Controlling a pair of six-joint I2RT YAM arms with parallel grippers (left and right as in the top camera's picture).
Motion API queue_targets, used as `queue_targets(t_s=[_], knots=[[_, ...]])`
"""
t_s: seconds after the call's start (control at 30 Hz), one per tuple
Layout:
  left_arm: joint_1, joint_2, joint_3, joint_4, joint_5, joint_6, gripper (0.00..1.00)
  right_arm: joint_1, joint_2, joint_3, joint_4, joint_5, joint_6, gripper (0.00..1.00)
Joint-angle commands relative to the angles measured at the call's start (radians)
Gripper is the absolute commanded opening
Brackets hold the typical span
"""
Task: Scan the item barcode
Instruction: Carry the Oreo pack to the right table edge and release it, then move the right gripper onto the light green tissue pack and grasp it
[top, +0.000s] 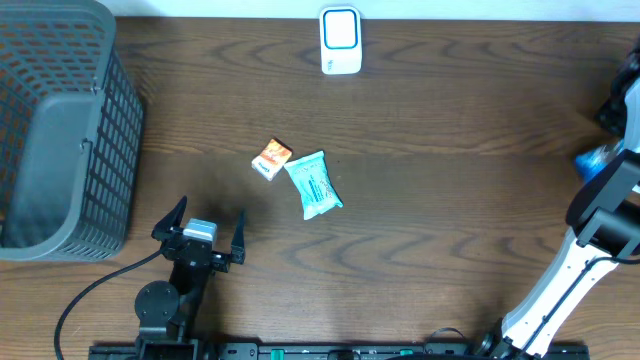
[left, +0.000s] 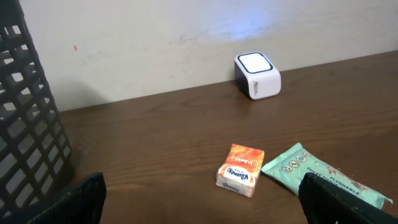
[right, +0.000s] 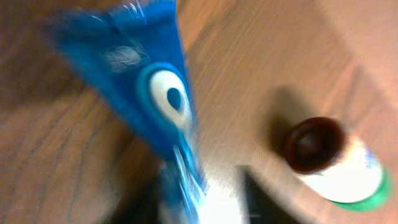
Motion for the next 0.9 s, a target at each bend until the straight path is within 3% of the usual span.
queue_targets(t_s=[0.0, 0.4, 0.87], knots=[[0.0, -0.003, -0.01, -0.044, 0.023, -0.005, 0.98, -0.023, -0.003, 0.002, 0.007, -0.15, 0.005, 0.99], [0.0, -0.003, -0.01, -0.044, 0.023, -0.005, 0.98, 0.074, -0.099, 0.013, -0.027, -0.668, -0.02, 0.99], [0.0, -0.005, -0.01, -0.044, 0.023, -0.005, 0.98, 0.626, -0.181, 0.012, -0.165, -0.671, -0.005, 0.99]])
